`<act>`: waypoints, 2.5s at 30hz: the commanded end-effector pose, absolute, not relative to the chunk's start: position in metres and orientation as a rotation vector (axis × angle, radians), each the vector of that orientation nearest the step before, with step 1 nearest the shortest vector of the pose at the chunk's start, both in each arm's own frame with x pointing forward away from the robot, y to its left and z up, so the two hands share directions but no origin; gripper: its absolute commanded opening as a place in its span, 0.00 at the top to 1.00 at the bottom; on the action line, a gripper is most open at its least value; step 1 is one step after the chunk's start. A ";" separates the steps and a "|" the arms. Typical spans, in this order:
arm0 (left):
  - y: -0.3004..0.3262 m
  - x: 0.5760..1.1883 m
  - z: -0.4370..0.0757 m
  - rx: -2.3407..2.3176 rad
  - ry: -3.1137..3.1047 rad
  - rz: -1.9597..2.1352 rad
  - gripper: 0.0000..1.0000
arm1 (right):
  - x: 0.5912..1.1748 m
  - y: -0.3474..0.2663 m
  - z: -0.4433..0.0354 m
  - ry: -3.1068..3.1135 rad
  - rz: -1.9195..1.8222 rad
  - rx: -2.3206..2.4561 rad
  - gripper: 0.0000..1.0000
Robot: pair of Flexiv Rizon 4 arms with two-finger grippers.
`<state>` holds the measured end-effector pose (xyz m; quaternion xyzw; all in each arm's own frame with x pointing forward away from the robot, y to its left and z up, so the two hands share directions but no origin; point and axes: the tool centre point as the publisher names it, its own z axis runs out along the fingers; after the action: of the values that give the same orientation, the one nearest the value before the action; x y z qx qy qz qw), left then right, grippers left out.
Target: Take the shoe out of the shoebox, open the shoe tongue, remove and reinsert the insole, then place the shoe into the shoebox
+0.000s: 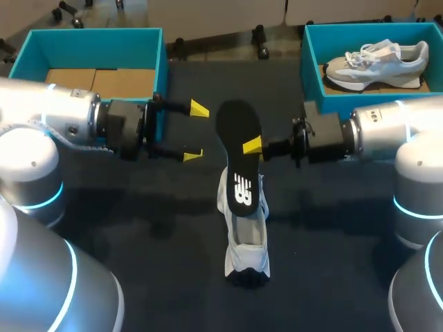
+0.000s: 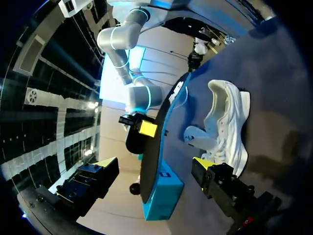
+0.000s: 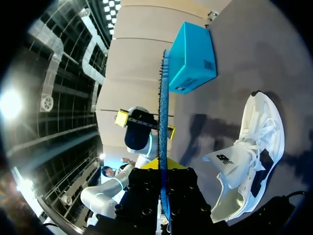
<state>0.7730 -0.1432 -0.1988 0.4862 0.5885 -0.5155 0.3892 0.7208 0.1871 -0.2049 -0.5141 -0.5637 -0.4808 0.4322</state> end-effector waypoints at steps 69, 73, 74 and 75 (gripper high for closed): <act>-0.203 0.772 -0.209 1.028 1.287 -1.131 0.75 | 0.722 0.188 -0.211 -1.388 -1.219 -1.253 1.00; -0.204 0.772 -0.210 1.034 1.287 -1.122 0.76 | 0.722 0.188 -0.211 -1.388 -1.219 -1.253 1.00; -0.205 0.773 -0.210 1.035 1.286 -1.118 0.78 | 0.722 0.188 -0.211 -1.388 -1.219 -1.253 1.00; -0.205 0.773 -0.210 1.036 1.285 -1.116 0.81 | 0.722 0.188 -0.211 -1.388 -1.219 -1.253 1.00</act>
<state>0.7725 -0.2021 -0.2095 0.4374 0.5415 -0.4716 0.5414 0.7218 0.1866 -0.2101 -0.5036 -0.5587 -0.4904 0.4401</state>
